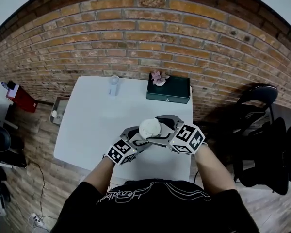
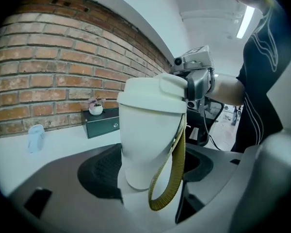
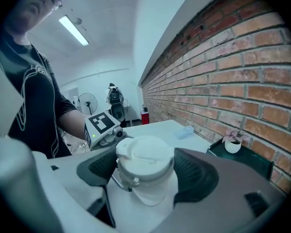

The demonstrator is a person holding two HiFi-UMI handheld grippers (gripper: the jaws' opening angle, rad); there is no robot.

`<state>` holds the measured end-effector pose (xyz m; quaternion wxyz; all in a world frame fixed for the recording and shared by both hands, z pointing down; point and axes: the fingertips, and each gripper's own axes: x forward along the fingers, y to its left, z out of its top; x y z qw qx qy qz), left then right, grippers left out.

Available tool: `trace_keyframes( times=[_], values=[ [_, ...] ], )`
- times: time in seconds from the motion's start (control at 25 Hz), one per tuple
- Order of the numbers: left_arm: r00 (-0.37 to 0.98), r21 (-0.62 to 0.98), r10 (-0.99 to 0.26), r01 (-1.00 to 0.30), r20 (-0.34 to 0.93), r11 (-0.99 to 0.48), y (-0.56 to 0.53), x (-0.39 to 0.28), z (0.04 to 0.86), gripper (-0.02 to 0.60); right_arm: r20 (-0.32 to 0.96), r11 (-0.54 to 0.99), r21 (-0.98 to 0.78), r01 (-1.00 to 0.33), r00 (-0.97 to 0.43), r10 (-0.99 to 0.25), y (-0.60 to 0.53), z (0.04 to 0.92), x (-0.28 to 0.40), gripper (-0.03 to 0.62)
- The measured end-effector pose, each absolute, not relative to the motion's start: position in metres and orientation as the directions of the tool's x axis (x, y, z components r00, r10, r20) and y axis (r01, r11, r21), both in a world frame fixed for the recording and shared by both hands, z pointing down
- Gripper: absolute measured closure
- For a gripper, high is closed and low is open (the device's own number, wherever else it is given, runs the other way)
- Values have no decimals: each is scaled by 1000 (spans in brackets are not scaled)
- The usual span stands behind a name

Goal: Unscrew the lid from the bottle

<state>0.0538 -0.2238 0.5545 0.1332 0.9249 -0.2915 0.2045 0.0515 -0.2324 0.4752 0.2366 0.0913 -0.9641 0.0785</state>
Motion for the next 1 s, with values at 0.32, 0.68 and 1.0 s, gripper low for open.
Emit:
trace_keyframes(
  times=[0.32,0.68,1.0],
  values=[
    [704,92,-531,-638,471,-765,-221,54,555,239,419,980,-77,-181,-898,-133,-227,474,52,232],
    [684,89,-566,-670,460,-737,-217,53,559,239,353,970,-108,-218,-920,-168,-231,468,54,233],
    [660,158,-650,-737,376,-657,-210,30,548,238,302,953,-135,-272,-927,-222,-231,445,62,233]
  ],
)
